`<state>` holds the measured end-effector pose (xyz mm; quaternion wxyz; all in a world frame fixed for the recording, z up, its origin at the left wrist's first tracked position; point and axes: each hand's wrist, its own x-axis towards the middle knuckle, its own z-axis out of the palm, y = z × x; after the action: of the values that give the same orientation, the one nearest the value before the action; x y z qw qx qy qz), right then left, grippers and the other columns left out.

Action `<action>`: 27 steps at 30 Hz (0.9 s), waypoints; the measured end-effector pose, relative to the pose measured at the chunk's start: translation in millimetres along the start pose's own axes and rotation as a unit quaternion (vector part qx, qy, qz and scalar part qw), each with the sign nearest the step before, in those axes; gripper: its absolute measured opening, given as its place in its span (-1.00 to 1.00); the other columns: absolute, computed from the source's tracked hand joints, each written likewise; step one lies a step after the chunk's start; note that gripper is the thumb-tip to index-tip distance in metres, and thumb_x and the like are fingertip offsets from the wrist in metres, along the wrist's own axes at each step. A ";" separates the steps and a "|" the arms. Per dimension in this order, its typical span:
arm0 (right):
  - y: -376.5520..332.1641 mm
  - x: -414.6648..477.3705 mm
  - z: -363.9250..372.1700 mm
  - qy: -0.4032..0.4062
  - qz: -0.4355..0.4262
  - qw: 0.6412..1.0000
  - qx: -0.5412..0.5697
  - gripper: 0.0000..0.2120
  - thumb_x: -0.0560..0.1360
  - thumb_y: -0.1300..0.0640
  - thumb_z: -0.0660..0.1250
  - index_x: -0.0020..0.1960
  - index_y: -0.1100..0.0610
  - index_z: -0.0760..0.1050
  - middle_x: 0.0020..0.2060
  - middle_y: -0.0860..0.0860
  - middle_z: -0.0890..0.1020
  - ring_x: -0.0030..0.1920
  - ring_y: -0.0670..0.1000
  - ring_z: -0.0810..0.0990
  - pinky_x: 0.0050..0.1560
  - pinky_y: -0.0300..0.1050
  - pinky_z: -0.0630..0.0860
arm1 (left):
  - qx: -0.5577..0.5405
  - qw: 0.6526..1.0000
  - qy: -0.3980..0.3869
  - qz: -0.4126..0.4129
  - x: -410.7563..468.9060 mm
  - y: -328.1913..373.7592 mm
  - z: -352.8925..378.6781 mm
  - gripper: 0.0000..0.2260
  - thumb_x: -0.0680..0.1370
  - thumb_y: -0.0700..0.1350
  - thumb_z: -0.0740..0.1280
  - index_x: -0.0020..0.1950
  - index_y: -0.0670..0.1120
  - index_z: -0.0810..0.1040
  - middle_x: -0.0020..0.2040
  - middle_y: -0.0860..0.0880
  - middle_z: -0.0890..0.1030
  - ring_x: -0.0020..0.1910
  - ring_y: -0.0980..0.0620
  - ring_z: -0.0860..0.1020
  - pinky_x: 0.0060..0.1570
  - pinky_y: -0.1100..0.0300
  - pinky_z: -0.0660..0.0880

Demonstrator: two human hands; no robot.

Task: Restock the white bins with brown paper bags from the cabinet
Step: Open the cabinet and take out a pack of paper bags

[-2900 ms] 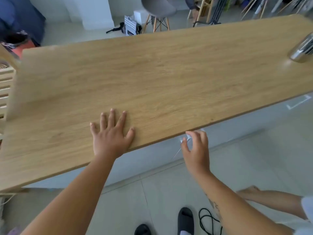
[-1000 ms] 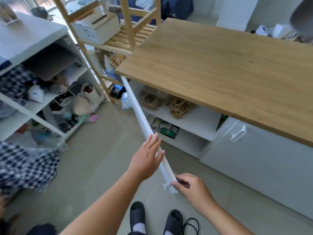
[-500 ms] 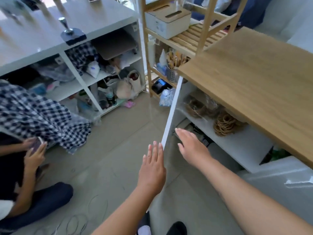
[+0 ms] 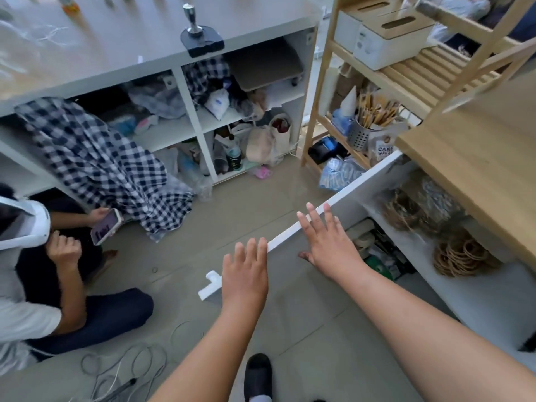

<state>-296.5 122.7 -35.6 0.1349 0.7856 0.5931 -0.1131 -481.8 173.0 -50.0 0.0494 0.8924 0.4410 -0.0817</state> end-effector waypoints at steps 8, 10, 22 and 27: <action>-21.0 46.9 -11.4 0.021 0.031 0.999 0.035 -0.14 0.60 -0.16 0.16 0.54 0.05 -0.42 0.54 0.11 -0.35 0.50 0.32 -0.38 0.53 0.17 -0.07 | -0.049 0.994 0.098 -0.018 28.1 -51.1 16.8 -0.18 0.42 0.02 0.48 0.56 -0.11 0.13 0.45 -0.17 0.39 0.46 -0.21 0.23 0.48 -0.10 0.03; -24.8 55.2 -15.1 0.024 0.040 0.998 0.041 -0.13 0.60 -0.13 0.18 0.54 0.04 -0.43 0.54 0.11 -0.35 0.50 0.32 -0.37 0.53 0.16 -0.05 | -0.033 0.996 0.083 -0.021 39.8 -59.4 12.0 -0.15 0.45 0.05 0.44 0.59 -0.09 0.03 0.54 -0.17 0.28 0.53 -0.20 0.09 0.51 -0.09 -0.10; -26.4 87.1 -37.2 -0.001 0.053 0.996 0.072 -0.17 0.60 0.01 0.17 0.54 0.02 -0.42 0.54 0.10 -0.37 0.54 0.21 -0.34 0.53 0.14 -0.07 | -0.007 0.998 -0.027 -0.058 88.7 -78.0 -23.4 -0.18 0.61 0.12 0.13 0.53 -0.03 -0.48 0.56 -0.13 -0.45 0.56 -0.19 -0.35 0.51 -0.18 -0.31; -23.4 76.3 -40.3 -0.010 0.070 0.993 0.093 -0.23 0.62 -0.01 0.14 0.57 0.02 -0.35 0.55 0.09 -0.33 0.56 0.18 -0.28 0.54 0.14 -0.08 | -0.013 1.000 -0.014 -0.023 89.2 -73.2 -30.7 -0.22 0.61 0.09 0.13 0.58 -0.04 -0.37 0.59 -0.14 -0.37 0.58 -0.18 -0.29 0.53 -0.17 -0.26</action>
<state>-297.7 211.6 -25.4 0.0749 0.8334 0.5220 -0.1654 -483.6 291.7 -37.9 0.0650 0.8801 0.4618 -0.0894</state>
